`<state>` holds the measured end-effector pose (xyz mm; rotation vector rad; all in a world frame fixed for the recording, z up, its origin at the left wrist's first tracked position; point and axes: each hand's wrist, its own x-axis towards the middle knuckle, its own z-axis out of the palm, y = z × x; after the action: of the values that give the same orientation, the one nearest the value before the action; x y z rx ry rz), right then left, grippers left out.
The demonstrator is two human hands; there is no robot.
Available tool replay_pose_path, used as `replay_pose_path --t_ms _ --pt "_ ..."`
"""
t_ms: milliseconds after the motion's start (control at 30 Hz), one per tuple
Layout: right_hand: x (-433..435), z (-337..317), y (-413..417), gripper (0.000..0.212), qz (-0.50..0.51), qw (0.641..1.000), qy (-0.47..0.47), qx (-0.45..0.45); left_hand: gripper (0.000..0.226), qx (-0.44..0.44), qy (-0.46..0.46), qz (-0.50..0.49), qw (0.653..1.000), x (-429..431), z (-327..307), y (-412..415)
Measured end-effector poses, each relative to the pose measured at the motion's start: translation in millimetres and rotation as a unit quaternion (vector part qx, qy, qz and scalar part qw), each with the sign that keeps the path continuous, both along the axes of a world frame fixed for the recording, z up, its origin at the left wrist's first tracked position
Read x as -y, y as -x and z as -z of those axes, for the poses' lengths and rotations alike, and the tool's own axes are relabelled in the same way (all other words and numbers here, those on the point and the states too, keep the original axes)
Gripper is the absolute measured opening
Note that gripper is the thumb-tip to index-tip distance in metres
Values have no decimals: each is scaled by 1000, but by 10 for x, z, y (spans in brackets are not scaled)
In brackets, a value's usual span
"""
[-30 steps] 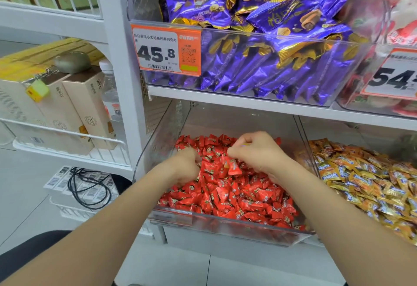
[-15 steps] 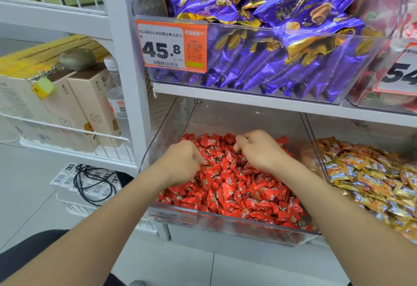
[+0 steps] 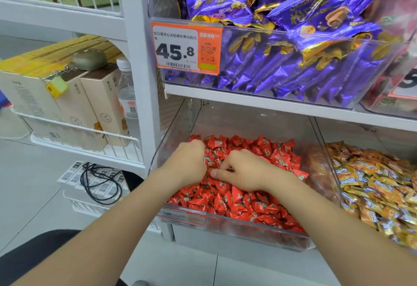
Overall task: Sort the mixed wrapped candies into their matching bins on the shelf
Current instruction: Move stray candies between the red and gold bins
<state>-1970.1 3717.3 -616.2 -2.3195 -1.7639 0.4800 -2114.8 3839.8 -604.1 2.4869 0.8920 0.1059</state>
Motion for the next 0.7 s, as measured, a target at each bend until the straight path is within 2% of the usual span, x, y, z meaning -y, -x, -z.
replay_pose_path --t_ms 100,200,300,367,433,533,700 --pt "47 -110 -110 47 21 998 51 15 31 -48 -83 27 995 -13 103 -40" --pt "131 -222 -180 25 74 988 111 83 34 -65 -100 23 993 -77 191 -103" --pt "169 -260 -173 11 97 987 60 112 28 -91 -88 27 992 -137 281 -144" --pt "108 -245 -122 10 85 992 -20 93 20 -106 -85 46 990 -155 347 -159" --pt "11 -182 -40 12 65 993 -61 79 21 -124 -84 63 987 -151 374 -166" --pt "-144 -10 55 16 43 994 -20 102 28 -133 -78 66 986 -140 374 -177" --pt "-272 78 36 29 51 991 26 119 18 -70 -10 31 997 -31 207 -150"
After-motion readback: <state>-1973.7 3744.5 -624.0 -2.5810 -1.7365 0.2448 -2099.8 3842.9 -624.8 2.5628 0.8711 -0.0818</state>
